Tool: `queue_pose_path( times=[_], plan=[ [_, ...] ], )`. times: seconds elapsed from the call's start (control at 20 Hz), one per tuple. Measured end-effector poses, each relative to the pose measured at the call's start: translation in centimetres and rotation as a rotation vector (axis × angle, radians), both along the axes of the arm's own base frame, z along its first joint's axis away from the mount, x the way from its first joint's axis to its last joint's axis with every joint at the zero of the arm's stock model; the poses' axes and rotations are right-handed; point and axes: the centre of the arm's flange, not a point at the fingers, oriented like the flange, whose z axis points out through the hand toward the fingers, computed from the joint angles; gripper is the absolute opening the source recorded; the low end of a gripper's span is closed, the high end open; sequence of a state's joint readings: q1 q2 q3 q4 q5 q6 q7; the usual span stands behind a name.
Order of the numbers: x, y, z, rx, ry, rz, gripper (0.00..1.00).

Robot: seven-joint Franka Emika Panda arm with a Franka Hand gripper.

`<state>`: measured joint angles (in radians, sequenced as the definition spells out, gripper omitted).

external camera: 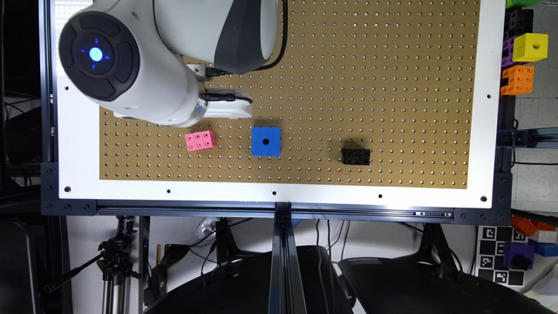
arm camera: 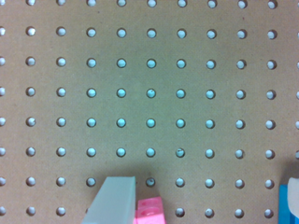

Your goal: Pick up pink block.

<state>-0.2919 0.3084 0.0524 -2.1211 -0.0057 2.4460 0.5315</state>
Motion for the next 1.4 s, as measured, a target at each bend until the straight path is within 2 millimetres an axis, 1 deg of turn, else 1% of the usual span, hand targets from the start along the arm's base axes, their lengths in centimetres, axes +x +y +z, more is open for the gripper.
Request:
queue_pose_path(
  times=[0.25,0.4,0.5,0.65,0.75,0.9,1.0,1.1,1.4],
  plan=[
    [-0.1,-0.1,-0.1,0.001,0.003,-0.004,1.00],
    [-0.2,-0.5,-0.1,0.000,0.002,-0.011,1.00],
    [-0.1,-1.2,0.2,-0.002,-0.004,-0.018,1.00],
    [0.1,-3.0,0.7,-0.009,-0.018,-0.027,1.00],
    [0.7,-4.4,0.9,-0.013,-0.031,-0.030,1.00],
    [2.4,-5.8,0.4,-0.016,-0.047,-0.034,1.00],
    [3.6,-6.2,-0.2,-0.015,-0.052,-0.034,1.00],
    [4.4,-6.4,-0.6,-0.015,-0.055,-0.034,1.00],
    [4.8,-6.2,-0.6,-0.015,-0.059,-0.030,1.00]
  ],
)
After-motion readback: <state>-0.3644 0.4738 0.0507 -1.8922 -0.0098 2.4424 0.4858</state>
